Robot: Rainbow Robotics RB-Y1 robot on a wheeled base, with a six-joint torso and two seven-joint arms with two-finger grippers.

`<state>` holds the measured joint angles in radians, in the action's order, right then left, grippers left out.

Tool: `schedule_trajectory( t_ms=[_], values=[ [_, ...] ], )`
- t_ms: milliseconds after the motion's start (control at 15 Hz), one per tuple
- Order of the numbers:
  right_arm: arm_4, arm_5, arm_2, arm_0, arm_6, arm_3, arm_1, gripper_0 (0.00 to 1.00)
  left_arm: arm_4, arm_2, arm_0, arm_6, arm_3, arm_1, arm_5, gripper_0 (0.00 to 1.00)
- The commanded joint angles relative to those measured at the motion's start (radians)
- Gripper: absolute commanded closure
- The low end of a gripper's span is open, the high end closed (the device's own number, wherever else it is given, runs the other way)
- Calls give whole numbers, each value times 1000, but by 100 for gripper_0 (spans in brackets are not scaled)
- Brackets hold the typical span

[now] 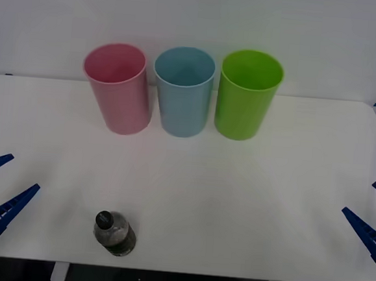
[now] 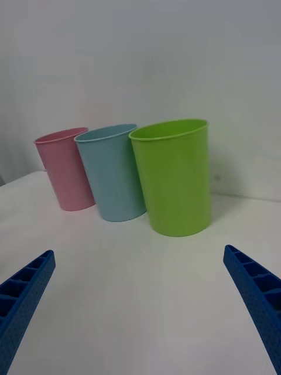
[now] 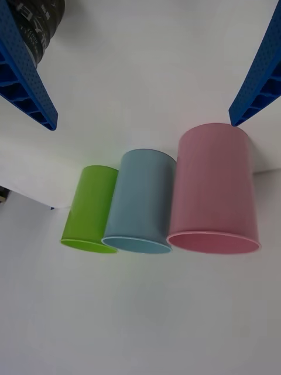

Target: Grasp the object on the table and drop it into the matching bin: aluminum can to the light blue bin, PET bottle to the pink bin.

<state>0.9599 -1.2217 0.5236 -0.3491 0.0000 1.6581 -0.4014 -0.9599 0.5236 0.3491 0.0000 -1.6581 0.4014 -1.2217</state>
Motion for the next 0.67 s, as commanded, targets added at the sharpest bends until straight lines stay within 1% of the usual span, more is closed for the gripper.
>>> schedule_trajectory(
  t_ms=[67, 133, 267, 467, 667],
  values=[
    [0, 0, 0, 0, 0, 0, 0, 0, 0, 0, 0, 0, 0, 0, 0, 0],
    [0, 0, 0, 0, 0, 0, 0, 0, 6, -5, -4, 0, 17, -29, 1, 0],
    [0, 0, 0, 0, 0, 0, 0, 0, 23, -20, -4, -2, 17, -12, 2, 0],
    [0, 0, 0, 0, 0, 0, 0, 0, 21, -27, 1, -9, 18, 7, 2, 0],
    [0, 0, 0, 0, 0, 0, 0, 0, -28, -45, 11, -31, 18, 40, -12, 0]
  ],
)
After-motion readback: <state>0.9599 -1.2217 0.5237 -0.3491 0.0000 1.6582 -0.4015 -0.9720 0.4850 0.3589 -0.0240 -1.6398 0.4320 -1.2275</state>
